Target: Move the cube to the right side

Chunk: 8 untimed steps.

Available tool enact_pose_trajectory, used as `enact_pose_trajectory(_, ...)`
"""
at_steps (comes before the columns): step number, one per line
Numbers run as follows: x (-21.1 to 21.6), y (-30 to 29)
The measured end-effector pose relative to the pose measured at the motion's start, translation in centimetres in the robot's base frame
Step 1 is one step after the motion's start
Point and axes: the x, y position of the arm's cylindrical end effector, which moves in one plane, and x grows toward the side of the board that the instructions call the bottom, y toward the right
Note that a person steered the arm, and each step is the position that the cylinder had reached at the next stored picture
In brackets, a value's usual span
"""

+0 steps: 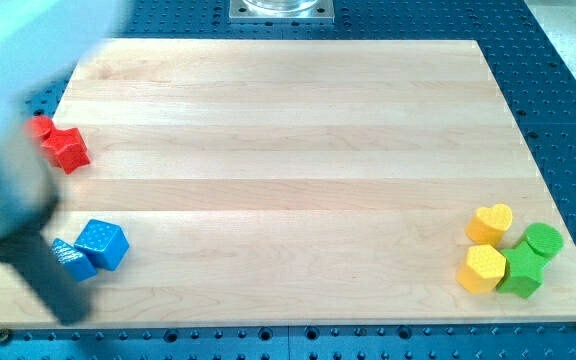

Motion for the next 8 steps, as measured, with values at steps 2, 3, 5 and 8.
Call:
enact_pose_trajectory(2, -5.3, -0.4)
enact_pose_trajectory(3, -4.1, -5.3)
enact_pose_trajectory(5, -7.9, -4.2)
enact_pose_trajectory(8, -7.2, 6.7)
